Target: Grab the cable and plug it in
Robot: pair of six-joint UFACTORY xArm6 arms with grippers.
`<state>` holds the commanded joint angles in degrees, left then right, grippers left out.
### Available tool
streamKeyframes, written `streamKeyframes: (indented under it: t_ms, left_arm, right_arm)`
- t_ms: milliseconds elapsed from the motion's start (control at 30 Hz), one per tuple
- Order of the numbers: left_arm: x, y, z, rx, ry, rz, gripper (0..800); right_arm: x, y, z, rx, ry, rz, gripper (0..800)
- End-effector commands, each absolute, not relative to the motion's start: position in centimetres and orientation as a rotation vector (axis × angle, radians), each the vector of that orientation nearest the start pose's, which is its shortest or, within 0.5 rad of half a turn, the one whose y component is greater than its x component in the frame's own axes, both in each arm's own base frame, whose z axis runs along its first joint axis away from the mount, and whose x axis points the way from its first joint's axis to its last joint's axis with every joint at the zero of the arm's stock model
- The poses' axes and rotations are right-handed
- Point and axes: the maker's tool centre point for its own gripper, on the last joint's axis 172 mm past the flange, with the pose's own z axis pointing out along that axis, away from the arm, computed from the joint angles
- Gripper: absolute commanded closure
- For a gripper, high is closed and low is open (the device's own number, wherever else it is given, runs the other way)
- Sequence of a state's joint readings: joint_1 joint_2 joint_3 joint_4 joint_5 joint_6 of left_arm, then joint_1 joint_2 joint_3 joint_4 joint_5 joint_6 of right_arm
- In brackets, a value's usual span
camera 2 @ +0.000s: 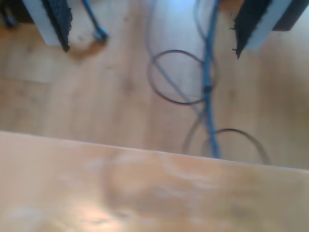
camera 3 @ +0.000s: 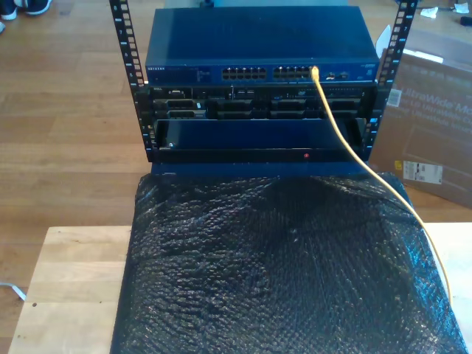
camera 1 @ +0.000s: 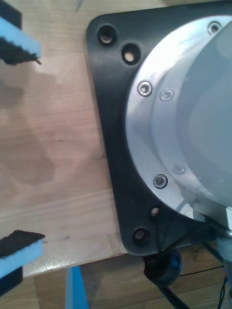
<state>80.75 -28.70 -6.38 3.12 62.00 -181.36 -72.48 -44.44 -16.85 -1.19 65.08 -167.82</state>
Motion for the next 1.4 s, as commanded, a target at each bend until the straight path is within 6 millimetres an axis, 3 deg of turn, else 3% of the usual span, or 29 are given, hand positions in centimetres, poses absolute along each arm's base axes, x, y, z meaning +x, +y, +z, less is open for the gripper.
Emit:
streamKeyframes:
  t_ms: [333, 800, 1400]
  left_arm:
    - [0.8, 11.7, 3.2, -2.247, 2.678, -0.478, 0]
    - [0.8, 11.7, 3.2, -2.247, 2.678, -0.478, 0]
    - [0.8, 11.7, 3.2, -2.247, 2.678, -0.478, 0]
  right_arm:
    - [3.0, -18.9, 9.1, 2.212, 2.429, 0.145, 2]
    - [2.6, -16.6, 4.2, 2.182, 2.484, 0.186, 1]
    - [2.3, -15.9, 2.4, 2.168, 2.497, 0.204, 1]
